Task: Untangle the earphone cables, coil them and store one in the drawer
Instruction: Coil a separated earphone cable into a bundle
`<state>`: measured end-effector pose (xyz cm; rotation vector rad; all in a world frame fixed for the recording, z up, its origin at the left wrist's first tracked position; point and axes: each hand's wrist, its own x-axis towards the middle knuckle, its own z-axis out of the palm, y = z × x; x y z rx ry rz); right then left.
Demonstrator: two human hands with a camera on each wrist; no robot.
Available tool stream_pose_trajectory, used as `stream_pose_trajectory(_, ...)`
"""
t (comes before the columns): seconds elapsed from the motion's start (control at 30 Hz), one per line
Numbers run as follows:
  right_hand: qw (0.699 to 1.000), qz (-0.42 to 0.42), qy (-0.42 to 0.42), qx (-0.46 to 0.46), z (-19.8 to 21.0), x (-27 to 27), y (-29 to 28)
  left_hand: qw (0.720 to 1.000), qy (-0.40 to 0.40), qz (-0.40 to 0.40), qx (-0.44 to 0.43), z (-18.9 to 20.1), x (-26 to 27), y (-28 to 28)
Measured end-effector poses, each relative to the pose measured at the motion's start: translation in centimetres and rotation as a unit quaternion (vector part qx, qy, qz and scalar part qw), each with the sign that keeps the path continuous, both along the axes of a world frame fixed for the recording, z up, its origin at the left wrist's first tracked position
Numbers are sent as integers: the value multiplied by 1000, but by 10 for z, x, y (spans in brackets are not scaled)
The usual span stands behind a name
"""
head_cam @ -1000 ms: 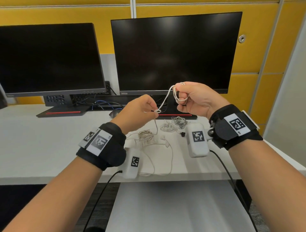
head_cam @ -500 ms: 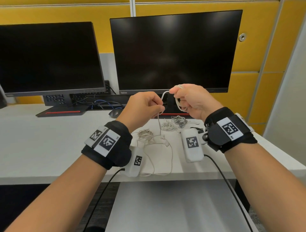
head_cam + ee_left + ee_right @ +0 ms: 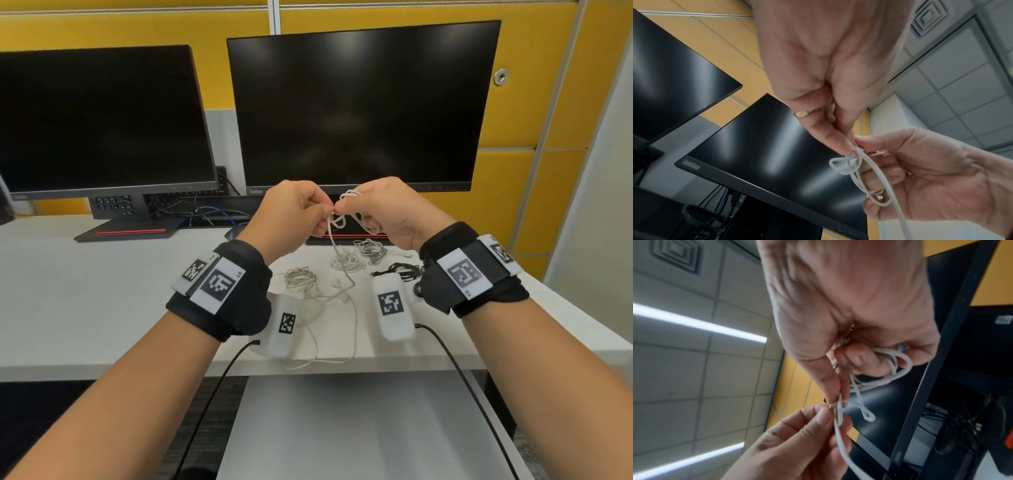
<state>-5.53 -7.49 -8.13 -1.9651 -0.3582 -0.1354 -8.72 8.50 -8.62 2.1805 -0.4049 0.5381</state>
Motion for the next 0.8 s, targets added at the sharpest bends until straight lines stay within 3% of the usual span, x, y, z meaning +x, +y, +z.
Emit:
stream_pose_trajectory(0.1,995,7,49,91,0,1,-3,1000,-24,-1,-13,-1,-2,2)
stream_pose_trajectory(0.17,985,25,90,143,2,0,-4,999,-27,-34,32,-2,-7,3)
stream_pose_trajectory(0.3,981,57,111,149,0,-5,3,986,49,-129,94,4,-16,-2)
stream_pose_trajectory(0.4,962,42,123,240,3,-2,2,984,92,-135,68,4,-16,0)
stream_pose_trajectory(0.47,947,15,130,293,6,-1,-4,981,70,-136,119,-2,-16,5)
stream_pose_trajectory(0.53,949,-7,127,288,6,1,-5,980,42,-142,129,-7,-17,10)
stream_pose_trajectory(0.7,969,5,112,220,3,-4,5,975,-2,-221,-5,-7,-18,12)
stream_pose_trajectory(0.8,974,9,85,212,6,-5,5,986,31,-163,-23,-5,-15,9)
